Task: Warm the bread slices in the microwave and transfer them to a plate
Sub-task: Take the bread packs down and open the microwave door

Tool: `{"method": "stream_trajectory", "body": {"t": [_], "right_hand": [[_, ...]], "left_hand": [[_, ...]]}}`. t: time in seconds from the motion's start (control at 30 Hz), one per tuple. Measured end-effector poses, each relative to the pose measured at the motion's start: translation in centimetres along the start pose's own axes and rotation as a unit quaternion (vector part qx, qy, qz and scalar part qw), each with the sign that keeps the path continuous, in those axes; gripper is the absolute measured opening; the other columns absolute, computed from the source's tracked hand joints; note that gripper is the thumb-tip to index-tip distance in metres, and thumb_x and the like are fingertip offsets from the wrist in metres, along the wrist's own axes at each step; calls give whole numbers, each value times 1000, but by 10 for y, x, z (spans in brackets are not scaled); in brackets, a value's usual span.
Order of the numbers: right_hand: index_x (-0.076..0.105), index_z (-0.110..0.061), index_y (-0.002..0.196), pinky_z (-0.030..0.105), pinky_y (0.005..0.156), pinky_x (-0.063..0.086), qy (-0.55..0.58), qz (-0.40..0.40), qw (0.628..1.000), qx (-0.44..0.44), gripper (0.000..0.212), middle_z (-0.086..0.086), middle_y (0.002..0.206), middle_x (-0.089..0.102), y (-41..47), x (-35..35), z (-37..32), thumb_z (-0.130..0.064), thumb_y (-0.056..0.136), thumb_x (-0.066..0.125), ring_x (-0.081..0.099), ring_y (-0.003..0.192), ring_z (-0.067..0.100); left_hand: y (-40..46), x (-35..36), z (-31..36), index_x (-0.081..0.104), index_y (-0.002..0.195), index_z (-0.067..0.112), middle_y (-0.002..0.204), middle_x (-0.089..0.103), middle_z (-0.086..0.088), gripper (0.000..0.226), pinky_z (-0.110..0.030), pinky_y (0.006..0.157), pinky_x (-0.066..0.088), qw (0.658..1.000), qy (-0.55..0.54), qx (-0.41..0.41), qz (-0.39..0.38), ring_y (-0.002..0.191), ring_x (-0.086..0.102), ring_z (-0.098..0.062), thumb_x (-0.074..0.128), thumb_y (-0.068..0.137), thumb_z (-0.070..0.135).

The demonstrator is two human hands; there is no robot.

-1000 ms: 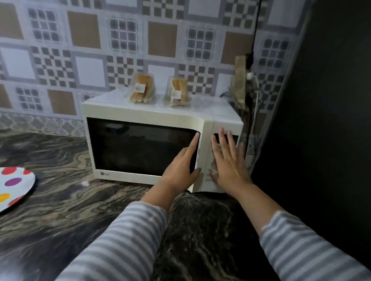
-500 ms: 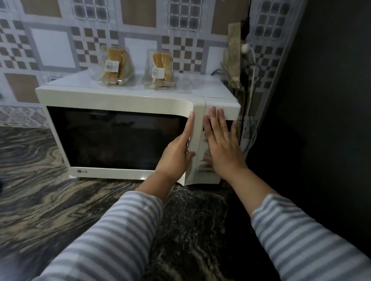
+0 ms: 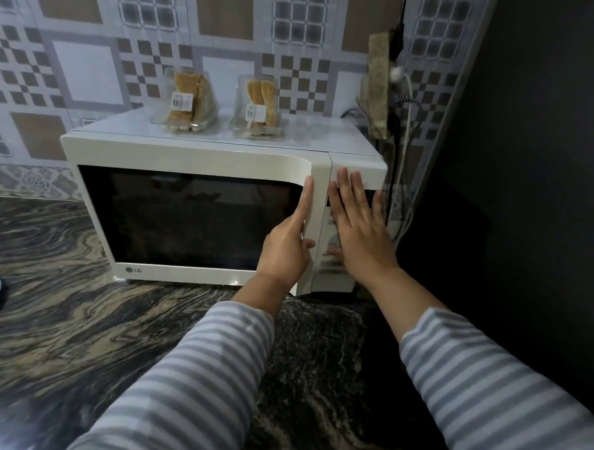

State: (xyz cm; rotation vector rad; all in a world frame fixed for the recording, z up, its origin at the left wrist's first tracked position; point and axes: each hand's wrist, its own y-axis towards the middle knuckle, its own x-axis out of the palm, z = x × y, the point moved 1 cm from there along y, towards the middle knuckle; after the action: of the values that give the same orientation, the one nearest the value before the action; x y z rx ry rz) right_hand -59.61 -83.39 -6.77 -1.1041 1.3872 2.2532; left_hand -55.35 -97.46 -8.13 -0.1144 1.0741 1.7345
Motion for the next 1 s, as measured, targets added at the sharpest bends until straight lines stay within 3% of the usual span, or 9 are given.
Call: {"method": "stream_trajectory", "body": {"t": [0.2, 0.3, 0.43, 0.53, 0.7, 0.77, 0.87, 0.93, 1.0], "right_hand": [[-14, -12, 151, 50, 116, -3, -7, 8, 1000, 4, 126, 4, 156, -27, 0, 2, 2, -12, 69, 82, -17, 146, 25], [-12, -12, 151, 50, 116, -2, -4, 15, 1000, 0, 123, 5, 157, -25, 0, 2, 2, -10, 70, 80, -16, 146, 25], [-2, -9, 152, 52, 116, -2, 19, 3, 1000, -9, 119, 8, 160, -9, 0, -2, 3, -18, 68, 83, -17, 146, 25], [0, -9, 152, 53, 116, -2, 13, -24, 1000, -1, 115, 10, 160, -6, -2, -7, 0, -17, 70, 80, -15, 146, 24], [-17, -14, 150, 49, 115, -10, 11, -79, 997, -1, 106, 3, 158, -23, -3, -22, -1, -3, 79, 62, -26, 143, 20], [-6, -14, 152, 49, 116, -7, 40, -68, 997, 3, 99, 2, 160, -14, -3, -36, -1, -1, 79, 58, -16, 146, 19], [29, -7, 149, 49, 119, 7, 124, 34, 991, 23, 71, 9, 159, 20, 3, -55, -1, 0, 81, 47, 13, 148, 23], [33, -8, 147, 48, 119, 8, 148, 62, 987, 22, 63, 9, 157, 26, 15, -67, -6, -10, 85, 36, 18, 147, 23], [30, -9, 149, 45, 120, 3, 148, 42, 988, 16, 61, 8, 158, 23, 31, -80, -14, -19, 88, 29, 15, 147, 20]], "left_hand": [[-2, 1, 3, -13, 137, 58, 79, 53, 9, 110, 1, 60, 36, 1000, 9, -4, 6, 62, 51, 1, 55, 83, -10], [-2, 1, 4, -15, 136, 60, 82, 55, 9, 112, -5, 64, 41, 1000, 12, -14, 9, 65, 56, -1, 55, 82, -9], [-10, -2, 7, -18, 133, 63, 85, 54, 17, 114, -6, 66, 44, 1000, 13, -4, 10, 70, 60, -2, 55, 83, -8], [-21, -7, 10, -20, 133, 62, 92, 58, 10, 115, -17, 72, 49, 1000, 22, 9, 3, 75, 63, -10, 56, 83, -8], [-28, -24, 10, -22, 139, 55, 86, 58, 5, 108, -37, 71, 54, 997, 41, 36, -57, 71, 56, -12, 62, 89, 8], [-30, -42, 10, -13, 146, 49, 95, 57, 4, 94, -41, 67, 54, 993, 97, 48, -42, 78, 58, -15, 58, 91, 19], [-21, -78, 13, 25, 149, 30, 110, 52, -3, 63, -40, 67, 53, 973, 204, 60, 91, 95, 54, -23, 50, 92, 22], [-5, -98, 14, 38, 144, 21, 121, 50, -9, 51, -43, 82, 49, 946, 280, 57, 156, 107, 50, -27, 46, 94, 27], [14, -113, 14, 36, 145, 21, 140, 42, -8, 50, -44, 105, 34, 929, 339, 20, 148, 129, 38, -27, 37, 97, 37]]}}
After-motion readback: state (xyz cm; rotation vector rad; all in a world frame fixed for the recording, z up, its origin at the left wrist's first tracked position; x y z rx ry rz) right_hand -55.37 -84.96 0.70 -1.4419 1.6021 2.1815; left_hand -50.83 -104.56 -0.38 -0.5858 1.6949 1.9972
